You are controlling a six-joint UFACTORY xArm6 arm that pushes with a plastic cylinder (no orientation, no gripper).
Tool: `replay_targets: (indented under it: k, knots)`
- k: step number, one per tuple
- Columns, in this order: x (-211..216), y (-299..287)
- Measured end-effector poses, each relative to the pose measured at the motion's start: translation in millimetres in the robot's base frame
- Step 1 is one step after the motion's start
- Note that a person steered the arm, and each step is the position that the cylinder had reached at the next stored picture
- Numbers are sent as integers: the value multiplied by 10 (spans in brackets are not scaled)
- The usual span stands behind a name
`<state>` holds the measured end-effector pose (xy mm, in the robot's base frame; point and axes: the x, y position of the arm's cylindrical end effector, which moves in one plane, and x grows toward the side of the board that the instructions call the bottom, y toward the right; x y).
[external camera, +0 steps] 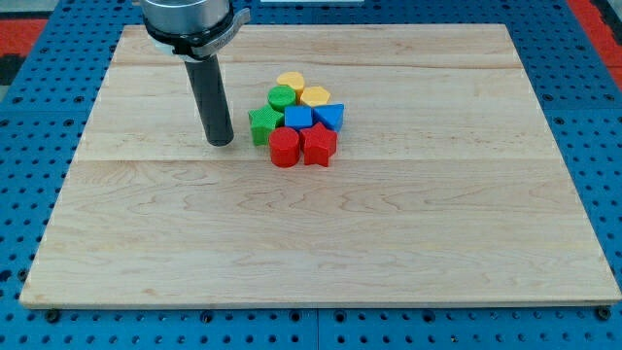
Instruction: Separate the blue triangle from the group of blocks
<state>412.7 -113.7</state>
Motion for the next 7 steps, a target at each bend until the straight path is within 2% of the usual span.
replay_targets:
  k: [4,5,6,7]
  knots:
    - [-168,-99]
    - [-46,-92]
    - [286,-92]
    - [440,315]
